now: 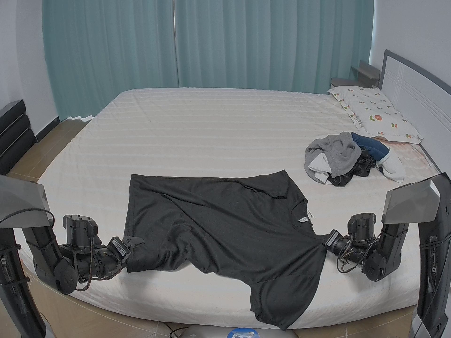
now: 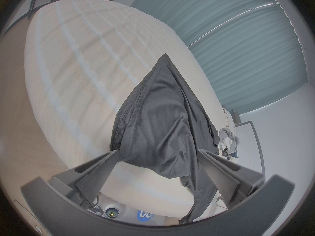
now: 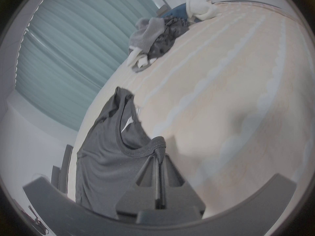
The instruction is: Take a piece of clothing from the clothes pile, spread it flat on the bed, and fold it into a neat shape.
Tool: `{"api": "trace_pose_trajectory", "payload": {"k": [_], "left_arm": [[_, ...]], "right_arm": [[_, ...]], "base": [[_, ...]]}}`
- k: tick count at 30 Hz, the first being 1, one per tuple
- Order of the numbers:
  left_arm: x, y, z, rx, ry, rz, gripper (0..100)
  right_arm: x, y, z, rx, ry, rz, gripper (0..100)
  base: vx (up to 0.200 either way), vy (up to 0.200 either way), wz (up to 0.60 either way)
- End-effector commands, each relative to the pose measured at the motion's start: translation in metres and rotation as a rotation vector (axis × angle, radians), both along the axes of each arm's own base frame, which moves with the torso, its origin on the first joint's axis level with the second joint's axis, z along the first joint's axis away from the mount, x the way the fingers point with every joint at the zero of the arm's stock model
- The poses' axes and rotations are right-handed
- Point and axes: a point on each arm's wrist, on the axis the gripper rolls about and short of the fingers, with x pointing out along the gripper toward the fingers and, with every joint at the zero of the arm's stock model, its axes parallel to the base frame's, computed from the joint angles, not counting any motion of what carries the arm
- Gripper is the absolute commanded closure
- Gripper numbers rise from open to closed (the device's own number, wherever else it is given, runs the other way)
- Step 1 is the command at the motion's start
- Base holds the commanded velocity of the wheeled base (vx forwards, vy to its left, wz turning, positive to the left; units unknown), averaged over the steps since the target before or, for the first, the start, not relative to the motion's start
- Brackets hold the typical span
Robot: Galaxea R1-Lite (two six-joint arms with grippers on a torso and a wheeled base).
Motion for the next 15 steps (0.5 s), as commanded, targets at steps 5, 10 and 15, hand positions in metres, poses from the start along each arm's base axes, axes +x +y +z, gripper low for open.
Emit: {"api": "trace_pose_trajectory", "payload": {"k": [5, 10, 15], "left_arm": [[-0.001, -0.001, -0.009, 0.01, 0.039, -0.003, 0], [-0.001, 0.0, -0.016, 0.037, 0.053, -0.018, 0], [-0.002, 0.0, -0.018, 0.055, 0.065, -0.015, 0]], "right_arm": [[0.004, -0.012, 0.005, 0.008, -0.047, -0.044, 100], [0.007, -0.02, 0.006, -0.016, -0.062, -0.099, 100], [0.008, -0.022, 0.008, -0.018, -0.069, -0.107, 100]], "base": [[0.0, 0.0, 0.0], [0.0, 0.0, 0.0], [0.0, 0.0, 0.0]]}}
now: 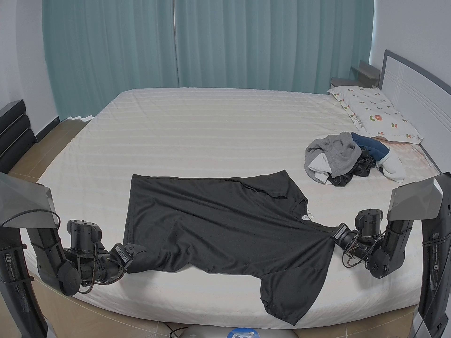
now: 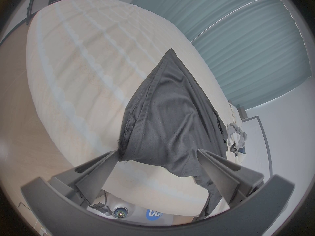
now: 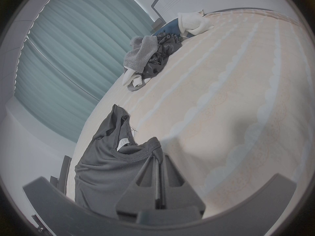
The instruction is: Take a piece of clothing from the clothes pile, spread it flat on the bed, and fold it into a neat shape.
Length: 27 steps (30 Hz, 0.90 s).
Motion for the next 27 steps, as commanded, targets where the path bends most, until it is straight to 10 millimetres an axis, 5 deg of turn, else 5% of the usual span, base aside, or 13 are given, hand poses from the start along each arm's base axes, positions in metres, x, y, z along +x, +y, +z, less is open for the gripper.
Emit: {"api": "trace_pose_trajectory", "payload": {"k": [1, 27], "left_arm": [[0.0, 0.001, -0.004, 0.013, 0.015, 0.009, 0], [0.006, -0.012, -0.018, 0.122, 0.029, -0.028, 0]], "right_arm": [[0.001, -0.003, 0.002, 0.0, -0.006, -0.009, 100], [0.0, 0.001, 0.002, -0.001, -0.028, 0.01, 100]], "base": [[0.0, 0.0, 0.0], [0.0, 0.0, 0.0]]}}
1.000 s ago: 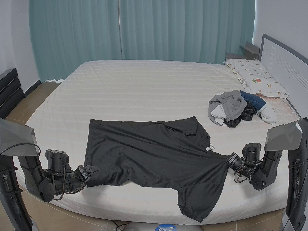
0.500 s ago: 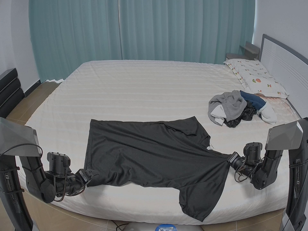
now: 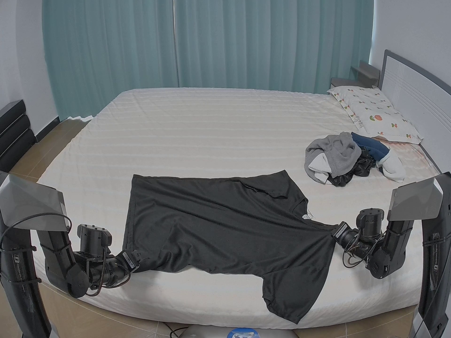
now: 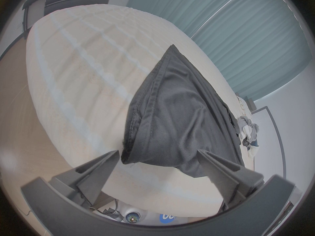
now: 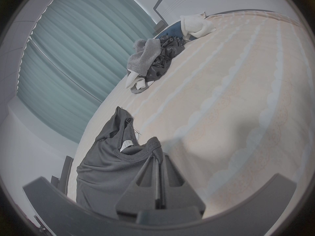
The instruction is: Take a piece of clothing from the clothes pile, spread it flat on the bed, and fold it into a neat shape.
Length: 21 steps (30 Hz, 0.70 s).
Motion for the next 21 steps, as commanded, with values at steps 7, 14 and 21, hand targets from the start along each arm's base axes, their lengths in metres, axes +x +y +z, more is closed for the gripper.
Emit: {"api": "trace_pose_trajectory", "payload": {"k": [7, 14, 21], "left_arm": [[0.005, -0.005, -0.006, 0.036, 0.002, 0.013, 100], [0.0, -0.001, -0.006, 0.043, 0.02, 0.027, 100], [0.0, 0.014, -0.001, 0.092, 0.007, 0.064, 100]], "right_arm": [[-0.003, 0.0, -0.001, 0.0, 0.013, 0.01, 100], [-0.006, -0.001, -0.003, -0.016, 0.028, 0.018, 0], [-0.018, -0.003, 0.014, -0.018, 0.016, 0.055, 0]], "base": [[0.0, 0.0, 0.0], [0.0, 0.0, 0.0], [0.0, 0.0, 0.0]]}}
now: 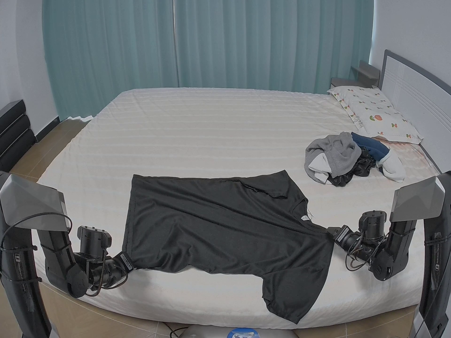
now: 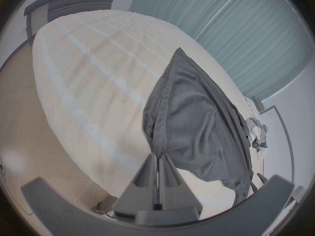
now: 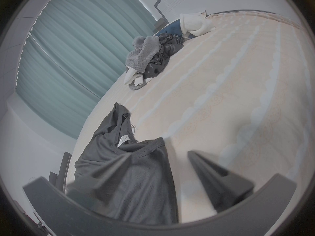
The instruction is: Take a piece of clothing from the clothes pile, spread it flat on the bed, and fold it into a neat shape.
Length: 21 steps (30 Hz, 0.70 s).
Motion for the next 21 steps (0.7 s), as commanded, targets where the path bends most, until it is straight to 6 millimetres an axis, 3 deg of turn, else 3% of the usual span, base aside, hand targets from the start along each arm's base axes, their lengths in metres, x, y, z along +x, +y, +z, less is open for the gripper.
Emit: {"api": "trace_pose_trajectory", "payload": {"k": [1, 5, 12, 21], "left_arm": [[0.001, 0.011, 0.004, 0.017, -0.014, 0.028, 100], [0.001, 0.016, 0.007, 0.018, -0.025, 0.045, 100], [-0.003, 0.023, 0.018, 0.048, -0.057, 0.038, 100], [-0.003, 0.032, 0.019, 0.067, -0.06, 0.05, 100]], "right_arm": [[-0.013, -0.001, 0.018, 0.004, -0.013, 0.049, 0], [-0.036, -0.001, 0.026, 0.014, 0.029, 0.156, 0], [-0.062, 0.013, 0.009, -0.011, 0.146, 0.289, 0], [-0.068, 0.034, -0.001, -0.04, 0.179, 0.389, 0]], "base": [[0.0, 0.0, 0.0], [0.0, 0.0, 0.0], [0.0, 0.0, 0.0], [0.0, 0.0, 0.0]]}}
